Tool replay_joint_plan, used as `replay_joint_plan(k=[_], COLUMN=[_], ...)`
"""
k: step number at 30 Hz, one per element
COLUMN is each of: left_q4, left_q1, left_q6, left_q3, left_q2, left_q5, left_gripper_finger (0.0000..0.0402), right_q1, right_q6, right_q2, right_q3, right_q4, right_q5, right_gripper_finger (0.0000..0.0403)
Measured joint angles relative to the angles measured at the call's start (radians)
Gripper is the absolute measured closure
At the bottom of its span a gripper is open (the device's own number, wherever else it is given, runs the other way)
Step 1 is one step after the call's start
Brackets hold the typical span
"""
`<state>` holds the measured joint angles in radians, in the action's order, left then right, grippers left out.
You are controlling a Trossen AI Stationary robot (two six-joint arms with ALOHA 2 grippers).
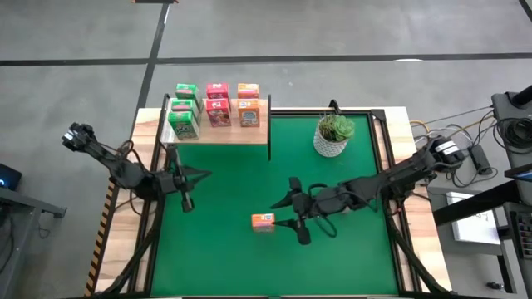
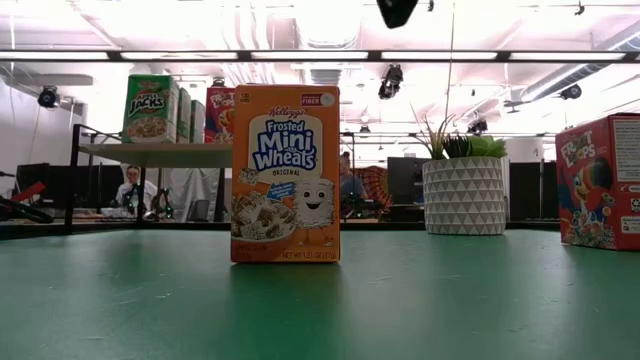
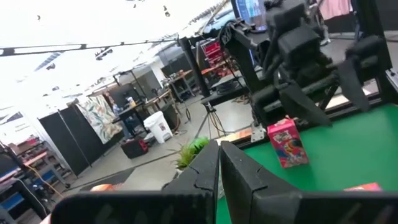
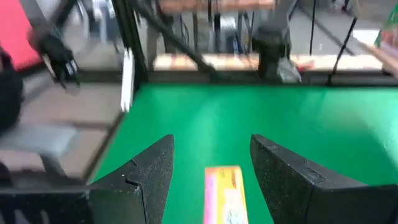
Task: Stack cereal on shelf
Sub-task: Put the orange cereal box on the shelf aligned with other orange cereal boxes
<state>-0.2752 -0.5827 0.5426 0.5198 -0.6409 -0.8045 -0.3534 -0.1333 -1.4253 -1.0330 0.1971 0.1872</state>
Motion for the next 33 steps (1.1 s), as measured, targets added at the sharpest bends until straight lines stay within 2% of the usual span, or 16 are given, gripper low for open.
replay_joint_plan(k=[6, 17, 29, 33], left_q4=[0.0, 0.007, 0.006, 0.006], left_q1=[0.001, 0.0, 0.0, 0.0], left_q6=[0.013, -0.012, -0.016, -0.017], left_q3=[0.002, 0.001, 0.0, 0.0], left_q2=[0.03, 0.021, 0.006, 0.004], left_q5=[-0.011, -0.009, -0.005, -0.005], left_gripper_finger=[0.0402, 0.0402, 0.0402, 0.0402], right_q1=[0.0, -0.004, 0.004, 0.014], right_q6=[-0.027, -0.19, -0.158, -0.162], right_q2=[-0.085, -0.278, -0.371, -0.371], right_q3=[-0.189, -0.457, -0.55, -0.551], right_q4=[-0.288, -0.78, -0.809, -0.81], right_q5=[0.049, 0.05, 0.05, 0.05], right_gripper_finger=[0.0202, 0.0202, 0.0202, 0.0184])
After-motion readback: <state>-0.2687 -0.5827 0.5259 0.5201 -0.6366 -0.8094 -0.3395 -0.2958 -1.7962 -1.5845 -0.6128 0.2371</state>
